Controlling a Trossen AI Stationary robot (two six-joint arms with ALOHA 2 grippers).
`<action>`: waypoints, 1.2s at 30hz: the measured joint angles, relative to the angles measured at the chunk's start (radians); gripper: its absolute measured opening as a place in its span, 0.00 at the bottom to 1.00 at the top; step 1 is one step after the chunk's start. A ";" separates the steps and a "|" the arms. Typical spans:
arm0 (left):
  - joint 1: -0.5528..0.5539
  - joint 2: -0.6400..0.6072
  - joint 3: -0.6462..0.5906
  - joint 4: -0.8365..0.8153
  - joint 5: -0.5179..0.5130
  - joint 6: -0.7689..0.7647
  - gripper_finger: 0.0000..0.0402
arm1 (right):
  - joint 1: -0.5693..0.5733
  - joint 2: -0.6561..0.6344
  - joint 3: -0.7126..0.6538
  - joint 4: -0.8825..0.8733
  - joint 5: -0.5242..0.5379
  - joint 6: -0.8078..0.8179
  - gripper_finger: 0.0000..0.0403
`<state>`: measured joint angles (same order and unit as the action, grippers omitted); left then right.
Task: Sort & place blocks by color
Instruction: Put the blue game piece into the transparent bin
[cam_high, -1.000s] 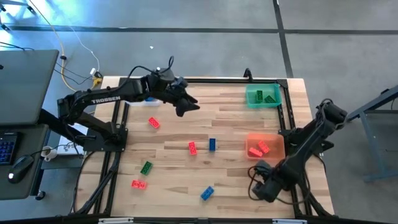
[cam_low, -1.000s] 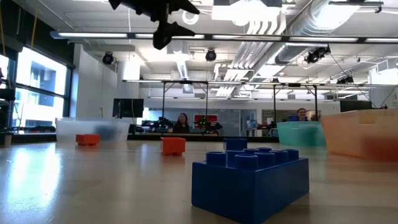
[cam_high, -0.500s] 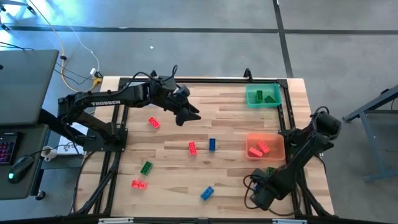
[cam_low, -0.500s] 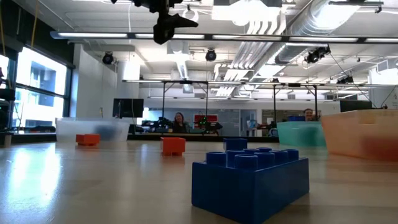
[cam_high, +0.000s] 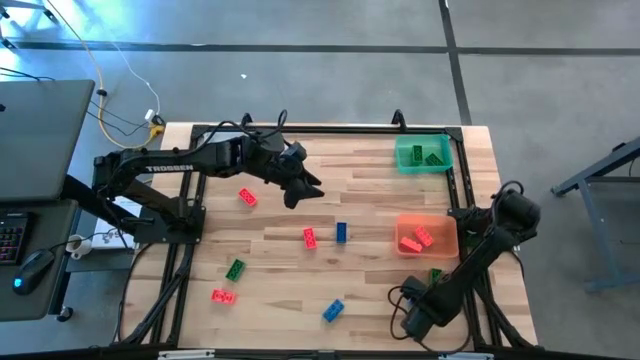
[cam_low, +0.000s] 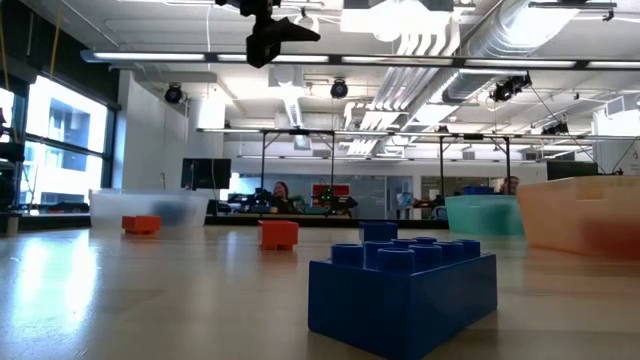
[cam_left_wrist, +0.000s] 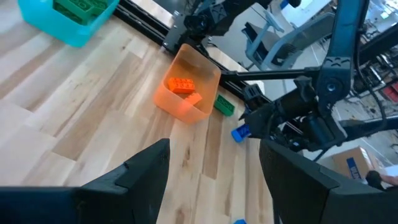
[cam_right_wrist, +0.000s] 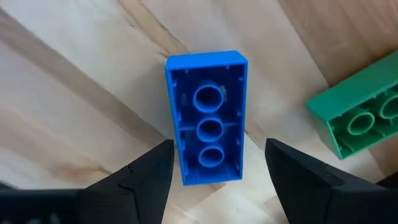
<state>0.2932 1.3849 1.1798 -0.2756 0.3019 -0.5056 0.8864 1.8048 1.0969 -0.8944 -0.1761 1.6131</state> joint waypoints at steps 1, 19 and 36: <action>0.000 0.000 0.000 0.000 0.000 0.000 0.58 | 0.000 0.007 0.000 0.000 0.000 0.000 0.60; -0.001 0.000 0.000 0.000 0.000 0.000 0.58 | -0.004 0.028 -0.002 0.037 -0.025 -0.021 0.26; -0.137 0.000 0.000 0.108 0.001 0.001 0.58 | -0.223 -0.335 0.000 -0.001 0.430 -0.265 0.26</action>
<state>0.1562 1.3853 1.1797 -0.1673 0.3030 -0.5045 0.6632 1.4697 1.0966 -0.8952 0.2542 1.3476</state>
